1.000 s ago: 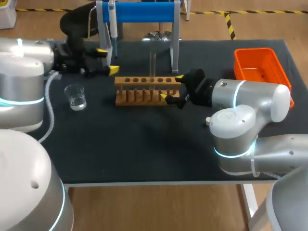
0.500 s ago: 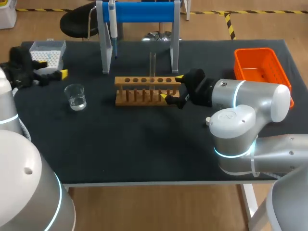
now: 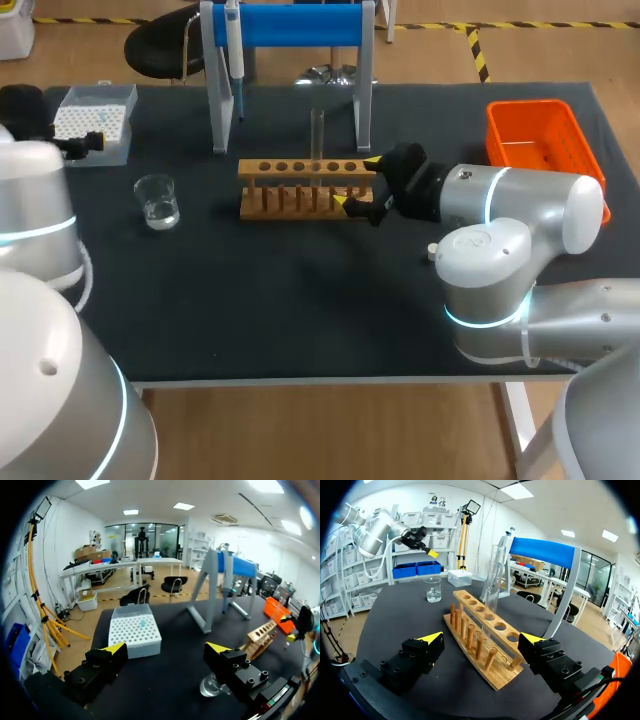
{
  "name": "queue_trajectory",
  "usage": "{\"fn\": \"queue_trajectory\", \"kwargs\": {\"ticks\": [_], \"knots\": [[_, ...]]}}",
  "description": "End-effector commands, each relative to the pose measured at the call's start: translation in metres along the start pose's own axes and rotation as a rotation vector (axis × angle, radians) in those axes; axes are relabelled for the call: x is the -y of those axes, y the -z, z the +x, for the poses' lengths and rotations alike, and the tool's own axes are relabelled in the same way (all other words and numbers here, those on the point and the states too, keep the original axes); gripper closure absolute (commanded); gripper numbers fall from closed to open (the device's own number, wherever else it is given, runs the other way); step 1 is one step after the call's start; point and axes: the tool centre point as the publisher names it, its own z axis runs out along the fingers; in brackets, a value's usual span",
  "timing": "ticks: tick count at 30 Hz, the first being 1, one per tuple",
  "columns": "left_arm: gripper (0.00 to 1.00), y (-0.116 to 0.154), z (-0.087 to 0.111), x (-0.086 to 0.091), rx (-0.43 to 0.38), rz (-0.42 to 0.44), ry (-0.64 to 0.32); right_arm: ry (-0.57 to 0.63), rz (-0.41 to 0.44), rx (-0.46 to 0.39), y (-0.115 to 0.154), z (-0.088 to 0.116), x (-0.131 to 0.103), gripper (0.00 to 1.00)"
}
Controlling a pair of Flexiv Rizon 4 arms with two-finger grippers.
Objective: Invert the test tube, pick up the pipette, mount the tip to pipette, aspirate from beaker and dispense into the tube, eject the tip, return the pipette, and cap with the stopper.
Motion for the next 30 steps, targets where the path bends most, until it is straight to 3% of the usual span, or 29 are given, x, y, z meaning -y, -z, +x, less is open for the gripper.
{"fn": "queue_trajectory", "kwargs": {"ticks": [1,10,30], "knots": [[0.0,-0.04,-0.008,0.008,0.098,-0.031,-0.004,0.0,-0.002,-0.002,0.001,0.0,0.001,0.0],[0.0,-0.066,-0.023,0.015,0.109,-0.046,-0.005,0.0,-0.002,-0.002,0.001,0.0,0.001,0.0],[0.0,-0.066,-0.023,0.015,0.109,-0.046,-0.005,0.0,-0.002,-0.002,0.001,0.0,0.001,0.0]]}}
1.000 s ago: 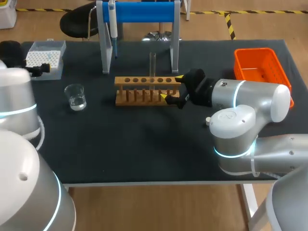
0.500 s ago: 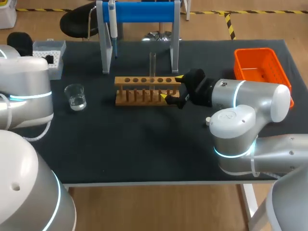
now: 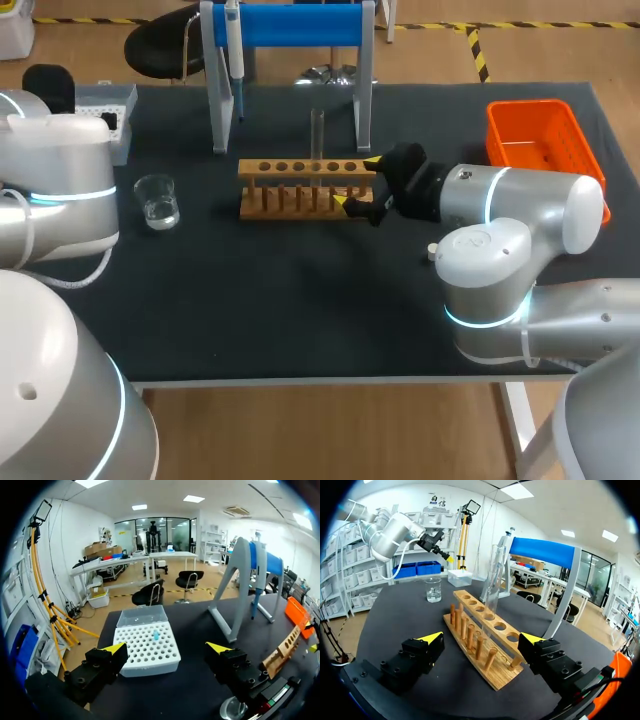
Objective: Invert the test tube, pick up the pipette, mount the tip to pipette, aspirate from beaker and dispense into the tube, eject the tip, return the pipette, and cap with the stopper.
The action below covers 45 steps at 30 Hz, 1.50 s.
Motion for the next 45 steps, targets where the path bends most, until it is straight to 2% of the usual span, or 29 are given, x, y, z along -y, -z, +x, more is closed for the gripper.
{"fn": "queue_trajectory", "kwargs": {"ticks": [1,9,25,38,45], "knots": [[0.0,-0.001,0.001,0.0,0.002,0.0,0.001,0.0,-0.002,-0.002,0.001,0.0,0.001,0.0],[0.0,-0.001,0.001,0.0,0.002,0.0,0.001,0.0,-0.002,-0.002,0.001,0.0,0.001,0.0],[0.0,-0.028,-0.002,0.011,0.019,0.019,-0.081,0.0,-0.002,-0.002,0.001,0.0,0.001,0.0],[0.0,-0.048,-0.009,-0.002,0.048,0.086,-0.028,0.0,-0.002,-0.002,0.001,0.0,0.001,0.0],[0.0,-0.055,-0.012,-0.004,0.046,0.087,-0.014,0.0,-0.002,-0.002,0.001,0.0,0.001,0.0]]}}
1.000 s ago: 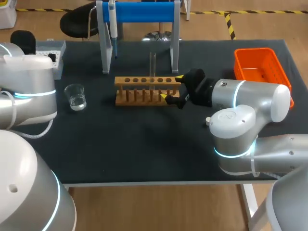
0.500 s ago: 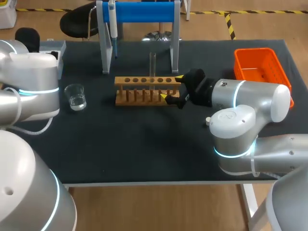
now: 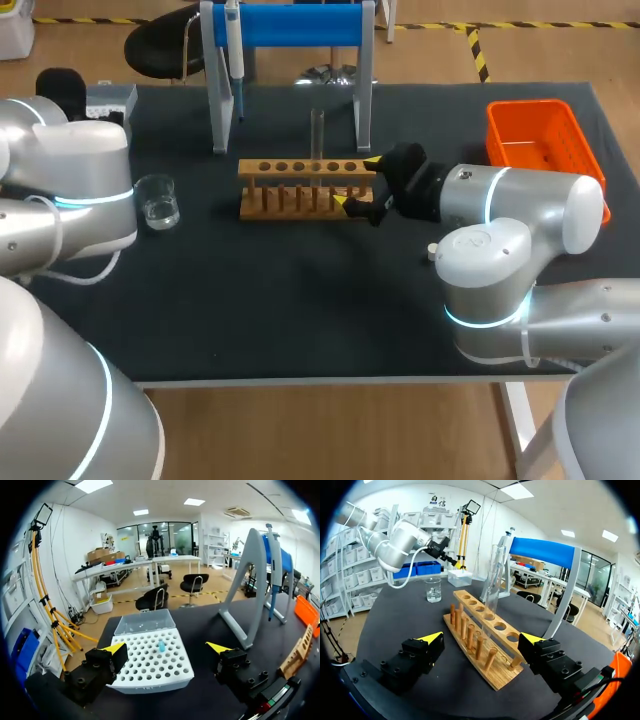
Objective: Invert the test tube, pick up the pipette, mount the tip to pipette, aspirate from beaker and dispense into the tube, eject the tip, return the pipette, and cap with the stopper.
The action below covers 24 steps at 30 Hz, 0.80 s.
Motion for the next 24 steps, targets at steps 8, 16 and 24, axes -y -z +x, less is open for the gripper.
{"fn": "queue_trajectory", "kwargs": {"ticks": [8,16,24], "knots": [[0.39,-0.012,-0.005,-0.004,-0.007,0.033,0.008,0.0,-0.002,-0.002,0.001,0.0,0.001,0.0],[0.51,-0.019,-0.007,-0.004,-0.025,0.032,0.003,0.0,-0.002,-0.002,0.001,0.0,0.001,0.0],[0.51,-0.028,-0.009,-0.003,-0.038,0.029,0.0,0.0,-0.002,-0.002,0.001,0.0,0.001,0.0]]}}
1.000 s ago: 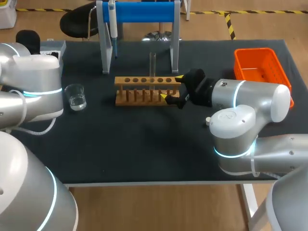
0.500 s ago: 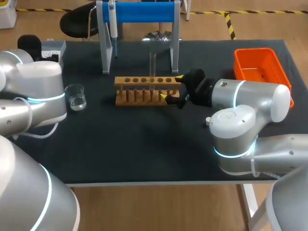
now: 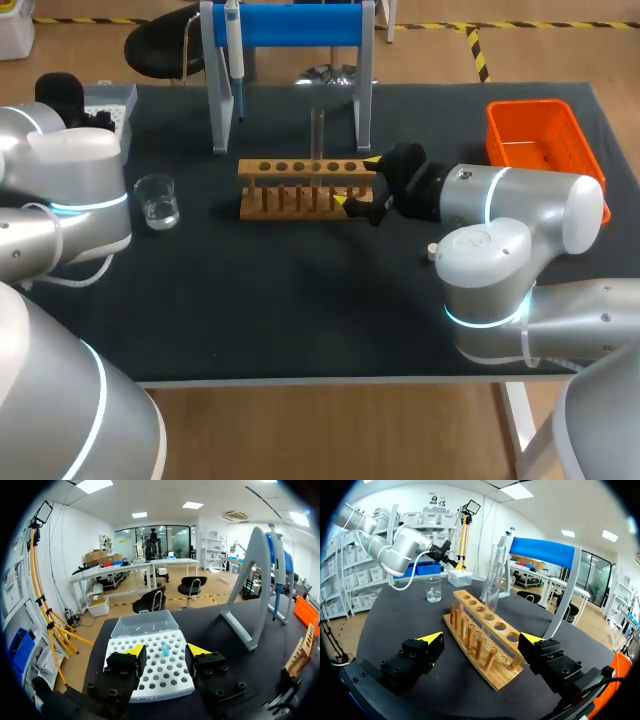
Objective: Invert the test tube, pick up the pipette, mount the tip to pipette, aspirate from beaker and dispense into the tube, eject the tip, return the pipette, and cap with the stopper.
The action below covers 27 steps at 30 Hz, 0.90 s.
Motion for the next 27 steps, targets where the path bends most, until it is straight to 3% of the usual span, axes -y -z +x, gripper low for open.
{"fn": "queue_trajectory", "kwargs": {"ticks": [1,27], "knots": [[0.51,-0.008,-0.002,0.001,-0.006,-0.003,-0.002,0.0,-0.002,-0.002,0.001,0.0,0.001,0.0],[0.57,-0.028,-0.005,0.001,-0.031,-0.002,-0.001,0.0,-0.002,-0.002,0.001,0.0,0.001,0.0]]}}
